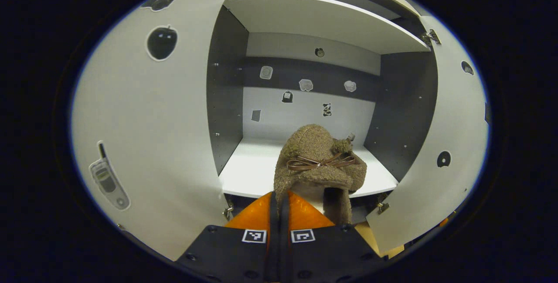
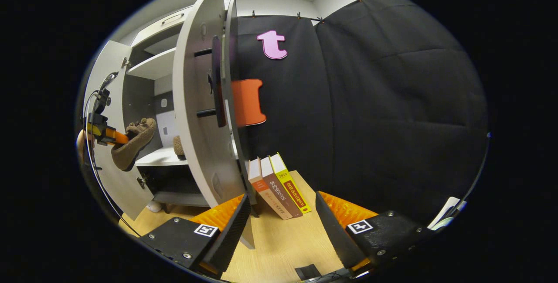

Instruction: Grab one shoe with the right hand and put it into the shoe cabinet, grab the other shoe with the left hand and put it into the shoe cabinet; then close the right door with the right hand and the left door with the left hand.

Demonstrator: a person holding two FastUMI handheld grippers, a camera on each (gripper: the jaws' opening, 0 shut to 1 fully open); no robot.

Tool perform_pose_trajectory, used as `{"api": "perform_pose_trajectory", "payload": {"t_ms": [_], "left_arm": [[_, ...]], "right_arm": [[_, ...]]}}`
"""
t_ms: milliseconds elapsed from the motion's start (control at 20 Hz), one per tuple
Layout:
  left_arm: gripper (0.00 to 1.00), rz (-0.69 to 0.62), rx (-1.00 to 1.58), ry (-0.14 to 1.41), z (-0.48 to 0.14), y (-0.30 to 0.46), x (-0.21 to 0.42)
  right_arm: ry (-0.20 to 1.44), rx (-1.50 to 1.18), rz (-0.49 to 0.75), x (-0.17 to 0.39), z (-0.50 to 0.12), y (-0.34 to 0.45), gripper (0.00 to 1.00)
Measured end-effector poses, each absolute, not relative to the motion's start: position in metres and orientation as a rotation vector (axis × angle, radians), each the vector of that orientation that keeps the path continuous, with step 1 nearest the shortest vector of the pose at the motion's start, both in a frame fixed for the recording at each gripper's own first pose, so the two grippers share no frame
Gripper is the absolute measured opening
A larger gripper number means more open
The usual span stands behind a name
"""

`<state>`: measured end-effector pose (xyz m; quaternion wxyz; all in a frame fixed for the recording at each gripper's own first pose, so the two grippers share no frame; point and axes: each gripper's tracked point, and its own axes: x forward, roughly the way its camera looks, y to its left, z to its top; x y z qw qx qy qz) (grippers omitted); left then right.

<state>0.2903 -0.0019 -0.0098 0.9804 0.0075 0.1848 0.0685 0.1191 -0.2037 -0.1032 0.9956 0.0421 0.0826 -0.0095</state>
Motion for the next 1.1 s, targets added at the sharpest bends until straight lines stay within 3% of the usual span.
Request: {"api": "perform_pose_trajectory", "payload": {"t_ms": [450,950,1050,1100], "left_arm": [[0.06,0.041,-0.029,0.374,-0.02,0.007,0.393],[0.06,0.055,-0.037,0.443,-0.054,0.027,0.464],[0.14,0.063,-0.034,0.417,-0.046,0.029,0.462],[0.27,0.067,-0.027,0.387,-0.035,0.029,0.459]], "right_arm": [[0.1,0.045,-0.205,0.131,-0.096,-0.207,0.92],[0.117,0.046,-0.21,0.151,-0.098,-0.198,0.92],[0.119,0.043,-0.2,0.152,-0.098,-0.197,0.92],[0.119,0.042,-0.194,0.152,-0.097,-0.196,0.92]]}}
